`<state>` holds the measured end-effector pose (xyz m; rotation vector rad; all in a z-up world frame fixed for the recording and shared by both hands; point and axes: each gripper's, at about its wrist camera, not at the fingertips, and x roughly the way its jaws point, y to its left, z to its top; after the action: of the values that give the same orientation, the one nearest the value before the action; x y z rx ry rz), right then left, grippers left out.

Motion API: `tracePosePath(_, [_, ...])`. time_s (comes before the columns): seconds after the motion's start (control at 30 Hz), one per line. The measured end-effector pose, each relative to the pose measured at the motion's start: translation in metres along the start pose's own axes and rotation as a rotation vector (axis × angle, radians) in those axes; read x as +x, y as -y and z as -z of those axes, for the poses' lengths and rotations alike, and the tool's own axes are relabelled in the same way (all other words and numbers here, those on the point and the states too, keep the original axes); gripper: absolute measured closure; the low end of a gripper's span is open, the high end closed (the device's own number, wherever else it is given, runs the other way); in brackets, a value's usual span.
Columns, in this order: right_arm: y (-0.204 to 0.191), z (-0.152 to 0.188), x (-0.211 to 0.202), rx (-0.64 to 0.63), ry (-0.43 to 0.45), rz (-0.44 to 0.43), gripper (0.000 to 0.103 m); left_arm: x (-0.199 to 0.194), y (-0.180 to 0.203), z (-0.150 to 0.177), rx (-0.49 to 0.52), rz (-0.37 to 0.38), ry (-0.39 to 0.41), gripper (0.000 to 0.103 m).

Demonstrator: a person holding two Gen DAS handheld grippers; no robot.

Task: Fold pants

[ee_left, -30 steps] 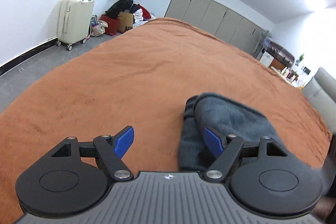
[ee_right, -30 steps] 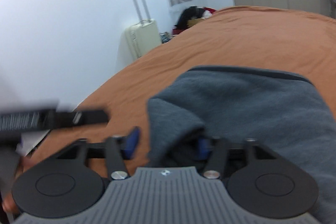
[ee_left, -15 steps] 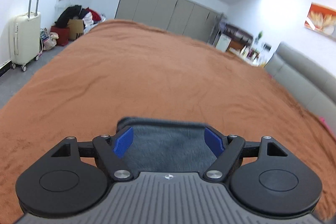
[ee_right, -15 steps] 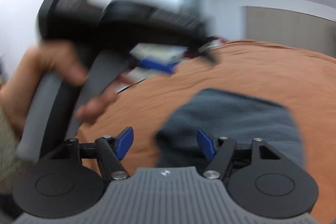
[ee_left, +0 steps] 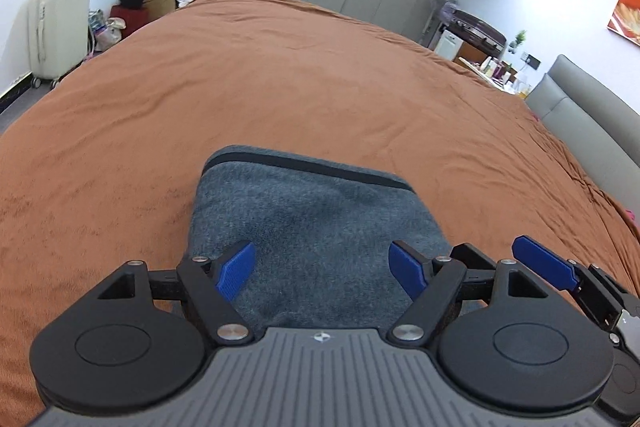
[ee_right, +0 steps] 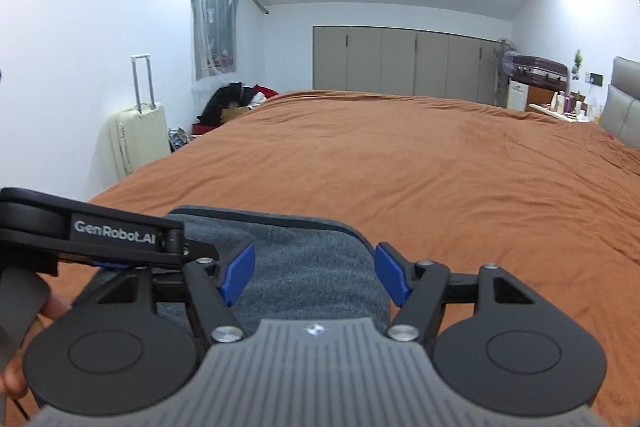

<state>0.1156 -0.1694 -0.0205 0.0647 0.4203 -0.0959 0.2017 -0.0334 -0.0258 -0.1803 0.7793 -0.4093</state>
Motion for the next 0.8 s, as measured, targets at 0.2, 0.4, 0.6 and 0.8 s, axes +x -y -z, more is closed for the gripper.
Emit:
tracePosePath(0.2, [-0.019,0.001,0.034,-0.022,-0.02,0.027,0.039,0.003,0.0,0.006,0.02,-0.012,-0.019,0.014])
tracePosePath(0.4, [-0.013,0.012,0.042,-0.009,-0.08,0.053,0.039,0.008,-0.002,0.014,0.055,-0.023,-0.036,0.014])
tracePosePath(0.6, [-0.01,0.029,0.035,-0.015,-0.12,0.047,0.039,0.009,-0.004,0.031,0.129,-0.031,-0.043,0.015])
tracePosePath(0.8, [-0.016,0.04,0.028,-0.087,-0.144,0.01,0.037,0.004,-0.009,0.048,0.21,-0.023,-0.02,0.015])
